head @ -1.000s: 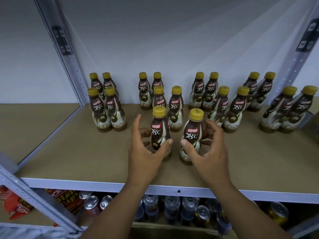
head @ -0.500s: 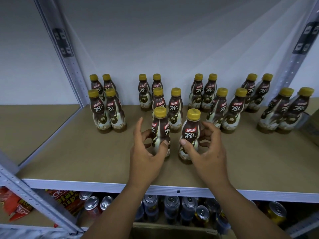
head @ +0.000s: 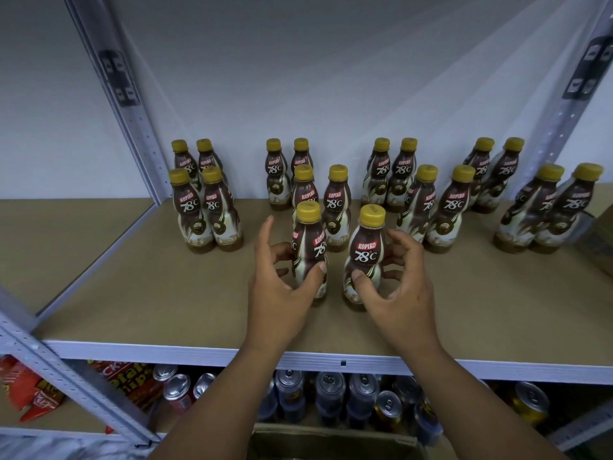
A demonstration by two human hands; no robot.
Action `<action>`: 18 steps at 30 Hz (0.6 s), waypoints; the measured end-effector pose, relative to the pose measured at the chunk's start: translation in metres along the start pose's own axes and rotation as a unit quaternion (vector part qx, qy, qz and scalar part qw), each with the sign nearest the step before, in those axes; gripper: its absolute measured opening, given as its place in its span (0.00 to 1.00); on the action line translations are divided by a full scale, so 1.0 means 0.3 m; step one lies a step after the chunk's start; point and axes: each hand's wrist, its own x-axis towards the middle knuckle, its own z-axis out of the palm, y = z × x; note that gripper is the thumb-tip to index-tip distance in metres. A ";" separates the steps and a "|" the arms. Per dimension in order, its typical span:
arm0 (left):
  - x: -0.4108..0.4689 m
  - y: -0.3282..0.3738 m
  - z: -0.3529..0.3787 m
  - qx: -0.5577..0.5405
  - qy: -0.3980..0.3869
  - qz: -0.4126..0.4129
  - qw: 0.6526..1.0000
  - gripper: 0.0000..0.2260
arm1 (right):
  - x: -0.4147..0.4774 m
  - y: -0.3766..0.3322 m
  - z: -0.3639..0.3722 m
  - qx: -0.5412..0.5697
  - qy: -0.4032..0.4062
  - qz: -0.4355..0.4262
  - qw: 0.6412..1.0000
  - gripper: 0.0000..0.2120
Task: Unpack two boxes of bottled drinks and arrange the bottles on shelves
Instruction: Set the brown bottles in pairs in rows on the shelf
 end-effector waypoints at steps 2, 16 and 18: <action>-0.001 -0.001 0.002 -0.003 -0.007 0.002 1.000 0.42 | 0.001 0.004 0.001 -0.001 -0.002 -0.001 1.000 0.34; 0.013 -0.005 0.001 -0.007 -0.029 0.013 0.999 0.42 | 0.010 -0.004 0.005 0.012 -0.014 0.001 1.000 0.35; 0.015 -0.006 0.002 -0.008 -0.033 0.015 0.999 0.42 | 0.012 -0.006 0.005 0.014 -0.015 0.002 1.000 0.36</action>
